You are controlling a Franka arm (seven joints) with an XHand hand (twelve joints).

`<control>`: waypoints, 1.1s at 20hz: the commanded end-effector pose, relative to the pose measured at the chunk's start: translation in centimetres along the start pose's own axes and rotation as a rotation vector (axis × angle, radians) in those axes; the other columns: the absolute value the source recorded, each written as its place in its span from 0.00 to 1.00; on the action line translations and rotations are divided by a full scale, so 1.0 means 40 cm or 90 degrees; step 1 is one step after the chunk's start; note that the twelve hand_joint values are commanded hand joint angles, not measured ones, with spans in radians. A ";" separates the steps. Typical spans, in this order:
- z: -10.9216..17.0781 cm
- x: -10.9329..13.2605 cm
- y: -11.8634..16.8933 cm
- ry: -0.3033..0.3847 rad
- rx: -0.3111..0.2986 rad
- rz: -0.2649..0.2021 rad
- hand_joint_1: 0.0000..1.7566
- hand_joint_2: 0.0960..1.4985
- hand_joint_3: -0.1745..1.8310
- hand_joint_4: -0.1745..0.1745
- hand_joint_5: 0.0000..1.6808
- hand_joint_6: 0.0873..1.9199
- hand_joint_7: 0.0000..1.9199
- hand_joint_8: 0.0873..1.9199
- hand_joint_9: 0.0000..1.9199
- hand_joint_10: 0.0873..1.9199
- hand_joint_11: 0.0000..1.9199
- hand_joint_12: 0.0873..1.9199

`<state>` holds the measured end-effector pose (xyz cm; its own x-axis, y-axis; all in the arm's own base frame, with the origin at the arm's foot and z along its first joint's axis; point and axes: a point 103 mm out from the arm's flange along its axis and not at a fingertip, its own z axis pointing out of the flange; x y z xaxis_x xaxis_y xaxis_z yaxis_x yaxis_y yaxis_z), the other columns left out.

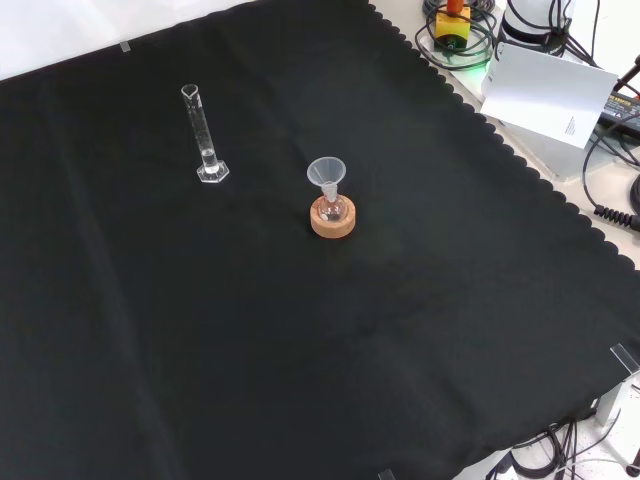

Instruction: Pick up the graduated cylinder.

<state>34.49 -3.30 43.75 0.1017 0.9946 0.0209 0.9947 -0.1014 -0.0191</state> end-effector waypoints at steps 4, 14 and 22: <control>0.228 -0.140 0.267 0.068 0.018 0.021 0.09 0.87 0.10 0.41 0.12 0.00 0.00 0.23 0.14 0.20 0.02 0.72; 0.372 -0.198 0.428 0.129 0.022 0.022 0.14 0.83 0.09 0.40 0.13 0.00 0.00 0.24 0.10 0.33 0.02 0.72; 0.457 -0.235 0.507 0.164 0.022 0.005 0.17 0.81 0.08 0.39 0.12 0.00 0.00 0.23 0.09 0.34 0.02 0.72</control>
<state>46.51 -12.66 28.11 0.2042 0.9687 0.1411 0.9699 -0.1807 -0.1629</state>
